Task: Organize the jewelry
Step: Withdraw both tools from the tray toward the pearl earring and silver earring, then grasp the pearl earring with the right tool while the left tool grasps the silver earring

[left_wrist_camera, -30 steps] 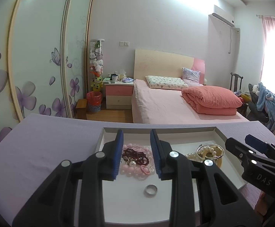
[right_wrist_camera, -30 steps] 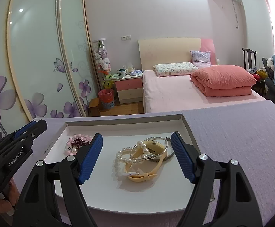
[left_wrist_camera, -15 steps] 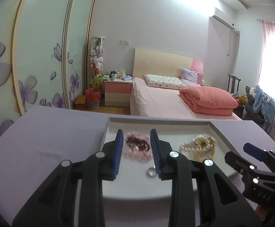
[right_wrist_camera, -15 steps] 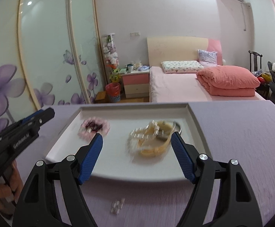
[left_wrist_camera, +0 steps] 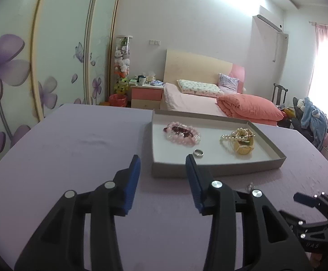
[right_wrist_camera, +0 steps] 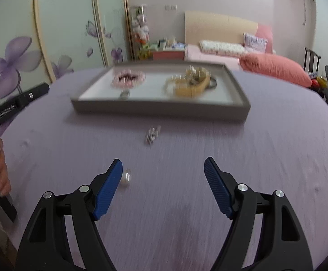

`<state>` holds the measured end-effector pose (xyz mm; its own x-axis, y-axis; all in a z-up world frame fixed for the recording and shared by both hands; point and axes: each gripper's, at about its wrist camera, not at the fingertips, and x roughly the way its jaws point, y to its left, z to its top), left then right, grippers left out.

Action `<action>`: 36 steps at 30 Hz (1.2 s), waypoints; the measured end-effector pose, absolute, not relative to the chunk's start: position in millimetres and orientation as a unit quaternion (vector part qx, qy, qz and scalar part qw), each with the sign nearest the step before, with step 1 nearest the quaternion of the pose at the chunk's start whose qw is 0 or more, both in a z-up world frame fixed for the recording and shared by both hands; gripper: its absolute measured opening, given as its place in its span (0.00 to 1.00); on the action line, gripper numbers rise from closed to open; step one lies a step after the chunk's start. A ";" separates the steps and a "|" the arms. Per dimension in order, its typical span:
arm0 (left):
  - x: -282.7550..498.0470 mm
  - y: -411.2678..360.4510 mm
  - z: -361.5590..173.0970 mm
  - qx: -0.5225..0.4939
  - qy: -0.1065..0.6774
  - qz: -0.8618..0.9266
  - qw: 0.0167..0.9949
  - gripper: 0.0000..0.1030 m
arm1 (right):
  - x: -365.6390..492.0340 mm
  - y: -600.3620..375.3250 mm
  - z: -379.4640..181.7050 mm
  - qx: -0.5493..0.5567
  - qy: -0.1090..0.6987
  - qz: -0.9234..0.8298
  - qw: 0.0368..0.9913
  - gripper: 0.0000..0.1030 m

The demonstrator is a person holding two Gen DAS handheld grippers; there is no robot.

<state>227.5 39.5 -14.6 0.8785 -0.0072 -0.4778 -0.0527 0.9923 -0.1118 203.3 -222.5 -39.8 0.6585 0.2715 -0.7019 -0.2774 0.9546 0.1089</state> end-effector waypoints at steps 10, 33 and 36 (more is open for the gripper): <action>229.1 46.2 -14.1 -0.071 0.248 0.023 0.966 0.42 | 199.0 -197.8 -56.2 -0.018 0.432 0.161 0.887 0.46; 240.5 10.8 -17.6 -0.057 0.272 -0.012 0.960 0.42 | 197.9 -229.8 -54.5 -0.022 0.433 0.119 0.893 0.14; 245.5 -6.6 -21.2 -0.048 0.284 -0.033 0.957 0.42 | 195.6 -264.3 -55.3 0.002 0.434 0.082 0.897 0.14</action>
